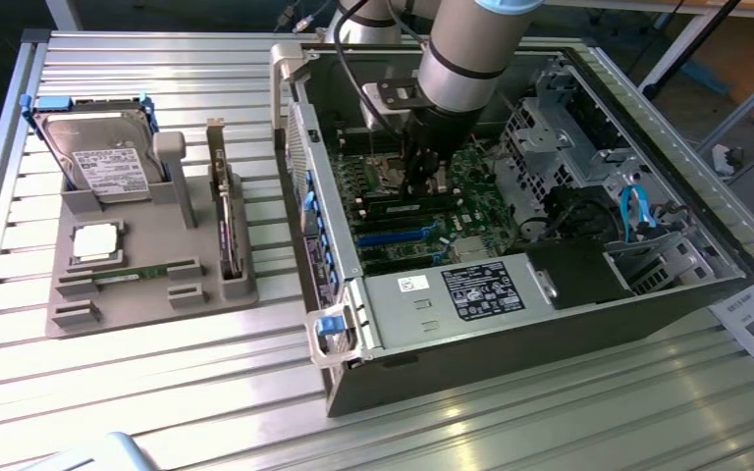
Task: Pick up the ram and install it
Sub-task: 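Press down the ram until it locks into place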
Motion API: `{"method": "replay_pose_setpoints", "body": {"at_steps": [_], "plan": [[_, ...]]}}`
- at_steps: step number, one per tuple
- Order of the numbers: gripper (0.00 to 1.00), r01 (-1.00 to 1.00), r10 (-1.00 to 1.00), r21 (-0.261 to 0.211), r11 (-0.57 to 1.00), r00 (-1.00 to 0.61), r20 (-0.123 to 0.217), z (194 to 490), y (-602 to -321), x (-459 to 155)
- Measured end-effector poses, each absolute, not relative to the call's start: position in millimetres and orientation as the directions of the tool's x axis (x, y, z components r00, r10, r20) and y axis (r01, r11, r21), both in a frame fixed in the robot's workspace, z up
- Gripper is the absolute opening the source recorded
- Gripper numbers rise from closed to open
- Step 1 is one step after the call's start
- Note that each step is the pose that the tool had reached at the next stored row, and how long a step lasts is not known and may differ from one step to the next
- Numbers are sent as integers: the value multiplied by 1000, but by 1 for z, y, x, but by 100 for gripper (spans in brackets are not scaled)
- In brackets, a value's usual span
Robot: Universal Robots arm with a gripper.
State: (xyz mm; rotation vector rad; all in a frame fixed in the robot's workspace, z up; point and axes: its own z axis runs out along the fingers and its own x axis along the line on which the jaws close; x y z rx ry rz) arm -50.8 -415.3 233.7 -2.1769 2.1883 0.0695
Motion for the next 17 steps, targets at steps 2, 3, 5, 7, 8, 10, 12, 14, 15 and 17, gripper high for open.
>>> {"method": "replay_pose_setpoints", "body": {"at_steps": [2, 3, 5, 7, 8, 10, 12, 14, 15, 17], "plan": [[10, -1000, -998, -6, 5, -5, -70, 233, -415, -51], [10, -1000, -998, -6, 5, -5, -70, 233, -415, -51], [10, -1000, -998, -6, 5, -5, -70, 233, -415, -51], [10, -1000, -998, -6, 5, -5, -70, 233, -415, -51], [10, -1000, -998, -6, 5, -5, -70, 233, -415, -51], [10, -1000, -998, -6, 5, -5, -70, 232, -415, -51], [10, -1000, -998, -6, 5, -5, -70, 232, -415, -51], [10, -1000, -998, -6, 5, -5, -70, 232, -415, -51], [10, -1000, -998, -6, 5, -5, -70, 231, -415, -51], [10, -1000, -998, -6, 5, -5, -70, 231, -415, -51]]}}
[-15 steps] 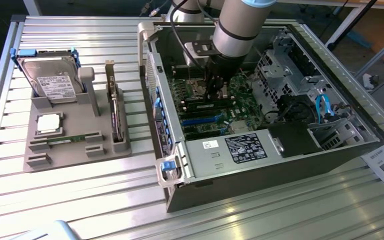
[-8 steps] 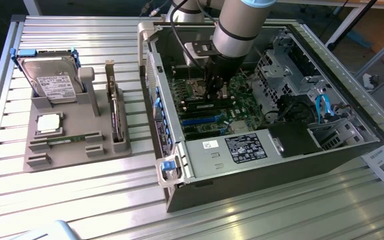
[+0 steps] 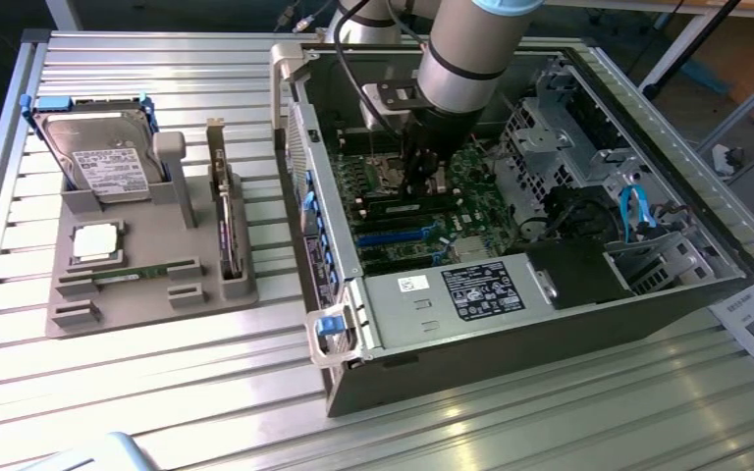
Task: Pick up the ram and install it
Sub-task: 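Press down the ram until it locks into place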
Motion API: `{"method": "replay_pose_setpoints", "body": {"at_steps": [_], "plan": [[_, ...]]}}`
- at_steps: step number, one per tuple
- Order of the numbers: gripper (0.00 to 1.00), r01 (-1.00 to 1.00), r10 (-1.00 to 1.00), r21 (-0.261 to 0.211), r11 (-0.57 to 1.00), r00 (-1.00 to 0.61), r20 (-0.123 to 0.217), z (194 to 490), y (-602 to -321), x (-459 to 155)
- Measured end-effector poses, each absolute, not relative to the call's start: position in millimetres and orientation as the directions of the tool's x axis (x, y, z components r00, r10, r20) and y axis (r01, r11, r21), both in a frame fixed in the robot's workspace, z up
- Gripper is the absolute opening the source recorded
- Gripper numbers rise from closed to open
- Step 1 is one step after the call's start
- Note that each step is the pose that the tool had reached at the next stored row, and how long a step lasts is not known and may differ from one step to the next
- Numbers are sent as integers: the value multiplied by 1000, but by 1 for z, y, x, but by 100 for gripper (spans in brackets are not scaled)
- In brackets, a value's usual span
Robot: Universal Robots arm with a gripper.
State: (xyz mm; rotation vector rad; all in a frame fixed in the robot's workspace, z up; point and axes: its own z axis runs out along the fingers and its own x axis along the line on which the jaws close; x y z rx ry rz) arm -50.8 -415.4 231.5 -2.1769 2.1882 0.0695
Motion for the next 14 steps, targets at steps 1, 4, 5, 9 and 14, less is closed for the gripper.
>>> {"method": "replay_pose_setpoints", "body": {"at_steps": [1, 4, 5, 9, 14], "plan": [[10, -1000, -998, -6, 5, -5, -70, 232, -415, -51], [10, -1000, -997, -7, 5, -5, -71, 233, -415, -51], [10, -1000, -997, -6, 5, -5, -71, 235, -415, -51], [10, -1000, -998, -5, 5, -5, -70, 239, -415, -51], [10, -1000, -997, -15, 5, -4, -71, 239, -416, -62]]}}
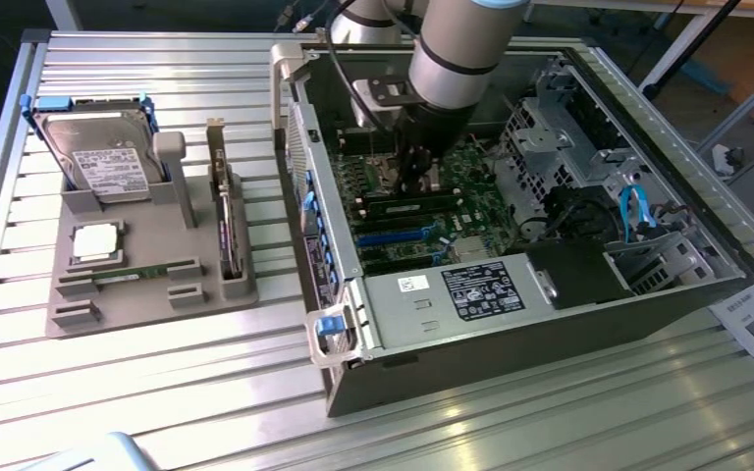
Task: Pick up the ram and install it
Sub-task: 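Press down the ram until it locks into place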
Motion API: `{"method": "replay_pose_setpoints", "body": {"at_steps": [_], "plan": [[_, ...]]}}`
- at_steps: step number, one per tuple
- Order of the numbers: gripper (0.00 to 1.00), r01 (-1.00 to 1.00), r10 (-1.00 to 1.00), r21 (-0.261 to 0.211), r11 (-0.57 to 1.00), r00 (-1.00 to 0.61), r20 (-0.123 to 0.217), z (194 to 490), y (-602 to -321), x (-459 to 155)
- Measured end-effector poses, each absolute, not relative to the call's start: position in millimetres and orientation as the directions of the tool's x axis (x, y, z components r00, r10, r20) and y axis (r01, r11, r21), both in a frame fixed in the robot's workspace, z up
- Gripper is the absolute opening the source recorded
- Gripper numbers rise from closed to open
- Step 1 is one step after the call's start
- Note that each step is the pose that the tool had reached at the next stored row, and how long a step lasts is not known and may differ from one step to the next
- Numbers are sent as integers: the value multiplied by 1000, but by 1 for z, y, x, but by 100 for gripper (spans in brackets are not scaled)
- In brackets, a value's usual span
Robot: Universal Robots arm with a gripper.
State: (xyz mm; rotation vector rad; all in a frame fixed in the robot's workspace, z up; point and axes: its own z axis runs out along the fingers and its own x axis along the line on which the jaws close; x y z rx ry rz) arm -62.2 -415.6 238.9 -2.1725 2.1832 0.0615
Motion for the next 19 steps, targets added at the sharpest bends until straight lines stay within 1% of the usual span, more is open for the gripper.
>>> {"method": "replay_pose_setpoints", "body": {"at_steps": [6, 13, 19], "plan": [[10, -1000, -997, -18, 6, -5, -71, 239, -416, -74], [10, -999, -997, -34, 6, -4, -72, 239, -416, -99], [10, -999, -997, -36, 6, -3, -72, 238, -416, -102]]}}
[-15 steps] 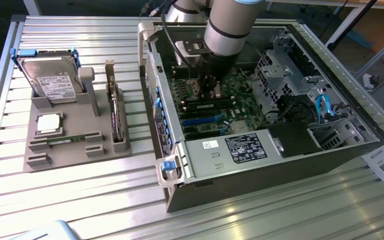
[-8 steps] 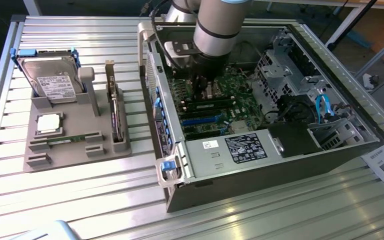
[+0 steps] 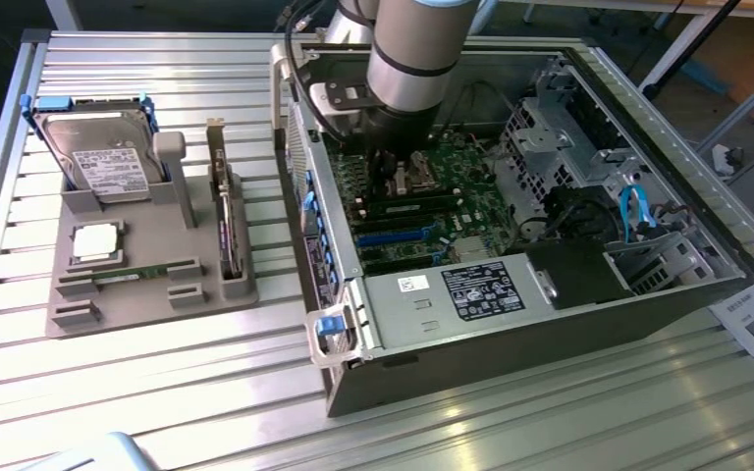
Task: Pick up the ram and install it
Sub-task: 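Press down the ram until it locks into place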
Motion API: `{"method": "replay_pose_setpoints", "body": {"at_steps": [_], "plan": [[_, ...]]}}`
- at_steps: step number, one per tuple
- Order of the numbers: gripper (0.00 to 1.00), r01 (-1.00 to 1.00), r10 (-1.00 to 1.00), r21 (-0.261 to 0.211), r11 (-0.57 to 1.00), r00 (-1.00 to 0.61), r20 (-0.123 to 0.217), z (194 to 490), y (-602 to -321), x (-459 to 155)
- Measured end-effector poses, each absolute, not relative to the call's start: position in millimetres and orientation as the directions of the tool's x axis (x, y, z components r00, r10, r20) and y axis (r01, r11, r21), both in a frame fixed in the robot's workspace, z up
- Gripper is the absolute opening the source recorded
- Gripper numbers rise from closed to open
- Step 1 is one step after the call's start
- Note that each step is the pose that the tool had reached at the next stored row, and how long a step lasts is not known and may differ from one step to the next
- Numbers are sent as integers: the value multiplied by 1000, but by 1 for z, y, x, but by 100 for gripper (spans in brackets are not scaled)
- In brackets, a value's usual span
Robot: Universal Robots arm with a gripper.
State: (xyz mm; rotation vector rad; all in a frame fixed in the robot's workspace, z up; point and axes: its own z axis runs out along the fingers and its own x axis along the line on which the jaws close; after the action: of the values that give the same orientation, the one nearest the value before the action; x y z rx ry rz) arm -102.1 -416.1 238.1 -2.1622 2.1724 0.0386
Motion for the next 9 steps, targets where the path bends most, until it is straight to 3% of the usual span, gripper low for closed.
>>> {"method": "replay_pose_setpoints", "body": {"at_steps": [9], "plan": [[10, -999, -997, -38, 6, -3, -72, 234, -417, -103]]}}
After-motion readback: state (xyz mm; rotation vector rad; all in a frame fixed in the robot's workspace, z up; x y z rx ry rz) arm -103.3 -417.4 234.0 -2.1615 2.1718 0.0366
